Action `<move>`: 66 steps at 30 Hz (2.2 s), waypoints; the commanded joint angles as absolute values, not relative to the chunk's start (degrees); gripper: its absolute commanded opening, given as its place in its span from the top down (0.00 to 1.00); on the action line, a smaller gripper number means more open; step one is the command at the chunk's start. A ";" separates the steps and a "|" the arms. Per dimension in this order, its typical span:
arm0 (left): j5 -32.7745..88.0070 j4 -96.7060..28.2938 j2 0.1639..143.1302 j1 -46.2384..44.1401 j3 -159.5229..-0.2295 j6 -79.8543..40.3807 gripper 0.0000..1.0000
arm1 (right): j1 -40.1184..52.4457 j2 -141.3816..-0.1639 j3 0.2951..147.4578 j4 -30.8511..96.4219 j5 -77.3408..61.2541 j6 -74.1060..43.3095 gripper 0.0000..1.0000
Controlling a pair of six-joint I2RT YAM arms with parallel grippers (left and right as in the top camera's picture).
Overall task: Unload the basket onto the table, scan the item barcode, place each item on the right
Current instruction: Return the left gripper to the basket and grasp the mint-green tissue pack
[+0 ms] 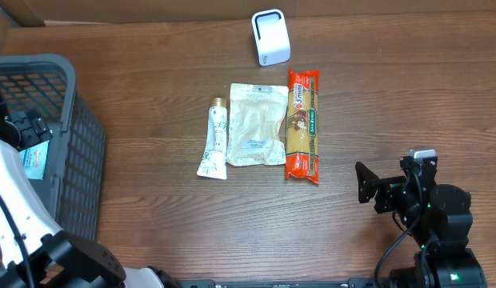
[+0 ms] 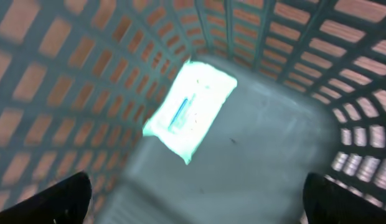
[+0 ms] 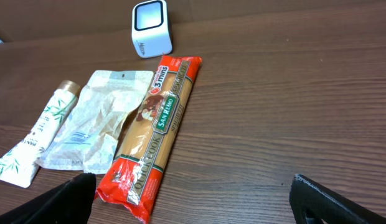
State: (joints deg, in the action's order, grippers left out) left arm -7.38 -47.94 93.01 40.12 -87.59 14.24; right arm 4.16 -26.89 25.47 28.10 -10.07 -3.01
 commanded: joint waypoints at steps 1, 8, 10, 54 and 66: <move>-7.94 -43.59 94.89 39.90 -83.57 22.17 0.00 | 4.49 -26.76 25.10 27.81 -9.91 -3.03 0.00; -4.10 -36.97 101.54 41.08 -81.17 26.79 0.01 | 4.49 -26.76 25.10 27.81 -9.91 -3.03 0.00; -2.72 -35.90 104.01 41.65 -81.17 27.00 0.00 | 4.49 -26.76 25.10 27.81 -9.91 -3.03 0.00; -0.21 -23.38 123.02 47.18 -81.14 29.65 0.14 | 4.49 -26.76 25.10 27.81 -9.91 -3.03 0.00; -0.10 -29.98 123.17 47.16 -81.14 18.61 0.76 | 4.49 -26.76 25.10 27.81 -9.91 -3.03 0.00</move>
State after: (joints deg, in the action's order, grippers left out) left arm 0.19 -26.28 118.91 46.98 -83.66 23.66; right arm 4.16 -26.89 25.47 28.10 -10.07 -3.01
